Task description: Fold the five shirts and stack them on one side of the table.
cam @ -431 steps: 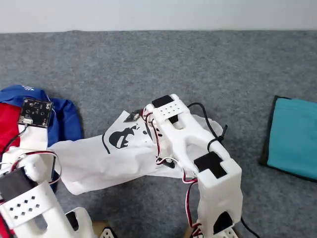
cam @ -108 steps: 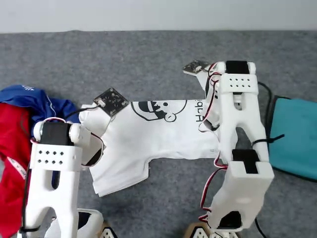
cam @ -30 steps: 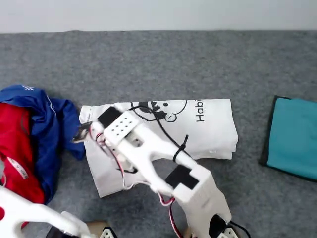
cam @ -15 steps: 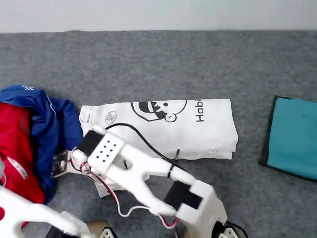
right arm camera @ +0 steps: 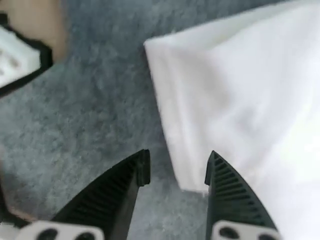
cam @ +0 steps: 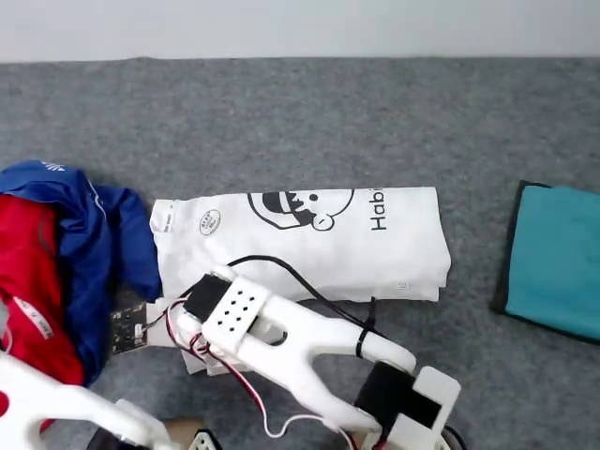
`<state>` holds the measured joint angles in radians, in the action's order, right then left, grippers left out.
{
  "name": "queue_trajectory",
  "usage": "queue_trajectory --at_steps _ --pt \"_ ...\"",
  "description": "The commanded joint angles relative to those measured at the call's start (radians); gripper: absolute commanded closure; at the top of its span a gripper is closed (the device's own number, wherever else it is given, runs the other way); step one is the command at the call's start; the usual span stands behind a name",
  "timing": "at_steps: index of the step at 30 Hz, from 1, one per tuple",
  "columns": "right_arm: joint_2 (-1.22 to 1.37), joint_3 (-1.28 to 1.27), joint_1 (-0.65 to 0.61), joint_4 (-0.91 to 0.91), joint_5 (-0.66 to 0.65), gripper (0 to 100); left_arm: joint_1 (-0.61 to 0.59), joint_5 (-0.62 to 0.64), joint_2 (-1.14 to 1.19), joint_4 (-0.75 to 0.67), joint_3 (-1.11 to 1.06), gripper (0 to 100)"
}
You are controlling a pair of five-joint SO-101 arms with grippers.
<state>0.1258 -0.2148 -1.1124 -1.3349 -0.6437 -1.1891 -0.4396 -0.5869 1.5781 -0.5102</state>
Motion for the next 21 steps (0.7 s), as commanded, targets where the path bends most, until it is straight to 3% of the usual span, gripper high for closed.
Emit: queue_trajectory --at_steps 1,11,17,21 --pt "0.044 0.000 -0.016 0.068 -0.012 80.5 0.006 -0.006 -0.025 -0.012 0.005 99" --pt "0.213 0.003 -0.024 0.163 -0.037 80.8 0.006 -0.006 -0.025 -0.011 0.005 99" --pt "0.308 0.114 -0.025 0.104 -0.037 81.6 0.006 -0.006 -0.025 -0.015 0.005 99" --pt "0.387 0.218 -0.025 0.036 -0.035 95.1 0.006 -0.006 -0.025 -0.014 0.005 99"
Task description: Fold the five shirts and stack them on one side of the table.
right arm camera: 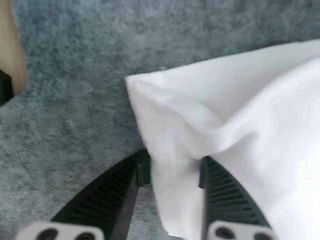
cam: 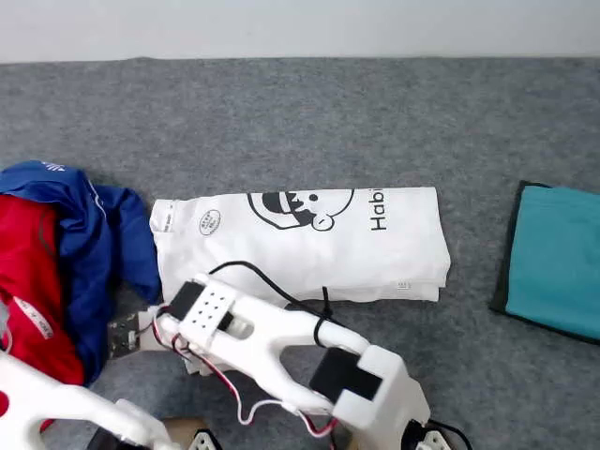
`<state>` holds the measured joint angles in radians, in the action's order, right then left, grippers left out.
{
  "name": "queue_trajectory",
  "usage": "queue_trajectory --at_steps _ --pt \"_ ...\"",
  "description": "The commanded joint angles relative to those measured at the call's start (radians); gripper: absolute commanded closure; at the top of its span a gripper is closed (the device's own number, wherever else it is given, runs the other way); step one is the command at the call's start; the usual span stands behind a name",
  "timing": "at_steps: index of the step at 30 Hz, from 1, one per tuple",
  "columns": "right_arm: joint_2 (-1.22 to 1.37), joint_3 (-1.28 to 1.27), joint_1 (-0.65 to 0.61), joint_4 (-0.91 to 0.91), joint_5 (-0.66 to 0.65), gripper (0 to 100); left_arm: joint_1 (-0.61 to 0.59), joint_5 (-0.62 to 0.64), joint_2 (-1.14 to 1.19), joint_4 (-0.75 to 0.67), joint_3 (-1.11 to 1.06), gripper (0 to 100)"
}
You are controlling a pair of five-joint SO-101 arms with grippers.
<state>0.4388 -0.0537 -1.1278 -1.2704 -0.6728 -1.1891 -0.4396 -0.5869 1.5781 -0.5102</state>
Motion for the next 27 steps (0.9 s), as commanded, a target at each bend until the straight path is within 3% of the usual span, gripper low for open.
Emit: queue_trajectory --at_steps 1,13,27 --pt "0.093 0.086 -0.012 -0.044 -0.005 98.7 0.006 -0.006 -0.025 -0.012 0.005 99" --pt "0.143 0.287 0.033 -0.150 0.000 98.7 0.006 -0.006 -0.026 -0.011 0.005 99" --pt "0.084 0.554 0.275 -0.189 -0.002 98.7 0.008 -0.006 -0.025 -0.017 0.005 99"
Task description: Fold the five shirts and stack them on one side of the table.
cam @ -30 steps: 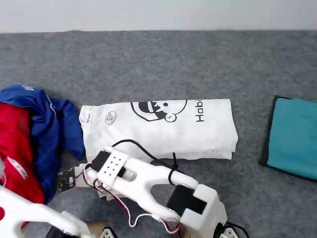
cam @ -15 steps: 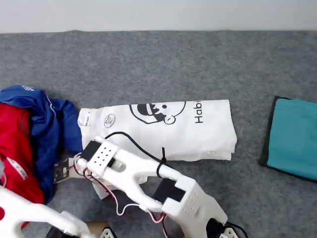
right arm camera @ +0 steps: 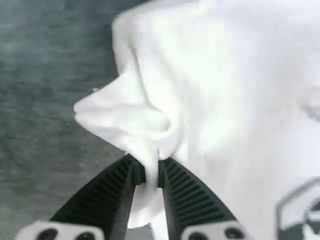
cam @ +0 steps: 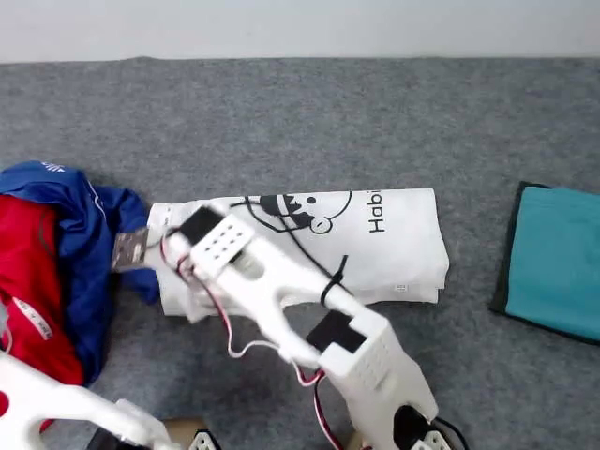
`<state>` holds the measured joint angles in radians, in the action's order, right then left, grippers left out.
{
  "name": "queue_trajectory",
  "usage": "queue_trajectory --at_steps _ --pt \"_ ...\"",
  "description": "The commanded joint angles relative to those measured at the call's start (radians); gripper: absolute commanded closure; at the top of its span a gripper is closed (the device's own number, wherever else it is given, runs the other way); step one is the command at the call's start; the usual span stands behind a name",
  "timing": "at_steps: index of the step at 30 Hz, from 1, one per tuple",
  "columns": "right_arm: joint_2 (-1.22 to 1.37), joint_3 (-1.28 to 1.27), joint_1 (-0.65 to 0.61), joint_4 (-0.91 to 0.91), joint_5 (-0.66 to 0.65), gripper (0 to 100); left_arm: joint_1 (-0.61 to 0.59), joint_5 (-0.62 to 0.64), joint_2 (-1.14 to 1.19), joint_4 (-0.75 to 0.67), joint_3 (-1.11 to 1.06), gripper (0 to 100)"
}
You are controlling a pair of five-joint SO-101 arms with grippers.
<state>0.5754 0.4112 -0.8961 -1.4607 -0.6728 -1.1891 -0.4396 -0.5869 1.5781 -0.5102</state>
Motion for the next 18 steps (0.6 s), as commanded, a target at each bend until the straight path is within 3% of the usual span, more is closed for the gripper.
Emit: queue_trajectory --at_steps 1,11,18 --pt "-0.048 0.107 0.053 0.001 -0.002 98.7 0.008 -0.006 -0.025 -0.017 0.005 99" --pt "0.062 0.241 0.124 -0.001 -0.003 97.8 0.008 -0.006 -0.025 -0.017 0.005 99" --pt "0.133 0.253 0.186 0.004 0.008 83.5 0.008 -0.006 -0.025 -0.014 0.005 99"
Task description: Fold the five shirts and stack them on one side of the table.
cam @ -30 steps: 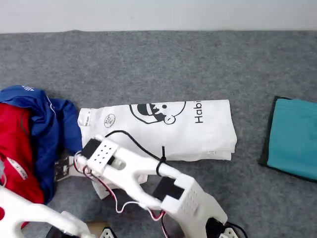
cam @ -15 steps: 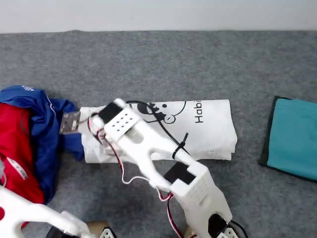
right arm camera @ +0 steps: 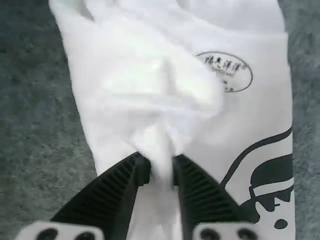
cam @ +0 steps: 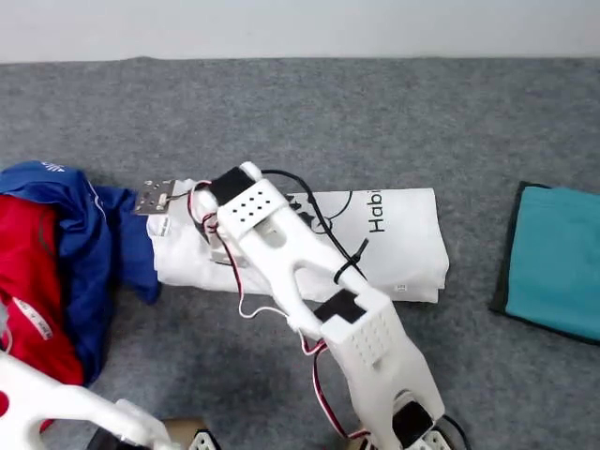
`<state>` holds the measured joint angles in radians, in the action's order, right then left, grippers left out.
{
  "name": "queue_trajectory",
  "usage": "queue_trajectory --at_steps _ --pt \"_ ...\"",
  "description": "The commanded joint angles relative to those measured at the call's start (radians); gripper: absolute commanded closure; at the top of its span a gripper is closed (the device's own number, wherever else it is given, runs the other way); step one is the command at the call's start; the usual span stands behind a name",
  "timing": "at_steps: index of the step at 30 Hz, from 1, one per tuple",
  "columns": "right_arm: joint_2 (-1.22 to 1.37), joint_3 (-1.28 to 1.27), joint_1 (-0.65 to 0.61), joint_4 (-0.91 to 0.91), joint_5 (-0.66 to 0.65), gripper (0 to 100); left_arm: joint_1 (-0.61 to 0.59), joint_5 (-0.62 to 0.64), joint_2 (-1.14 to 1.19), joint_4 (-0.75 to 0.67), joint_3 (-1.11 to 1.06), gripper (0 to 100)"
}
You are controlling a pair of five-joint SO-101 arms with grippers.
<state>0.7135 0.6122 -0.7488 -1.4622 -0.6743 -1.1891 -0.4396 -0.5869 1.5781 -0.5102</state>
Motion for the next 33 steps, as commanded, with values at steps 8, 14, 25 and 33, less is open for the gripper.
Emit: queue_trajectory --at_steps 8,14,25,33 --pt "-0.008 0.064 0.128 0.041 0.064 83.9 0.008 -0.006 -0.025 -0.011 0.005 99" --pt "-0.044 0.190 0.104 -0.064 0.071 85.1 0.008 -0.006 -0.025 -0.011 0.005 99" --pt "-0.035 0.265 0.079 0.073 0.153 92.6 0.006 -0.002 -0.031 -0.009 0.005 99" --pt "0.139 0.272 0.102 0.213 0.180 98.0 0.005 -0.002 -0.031 0.005 0.005 99"
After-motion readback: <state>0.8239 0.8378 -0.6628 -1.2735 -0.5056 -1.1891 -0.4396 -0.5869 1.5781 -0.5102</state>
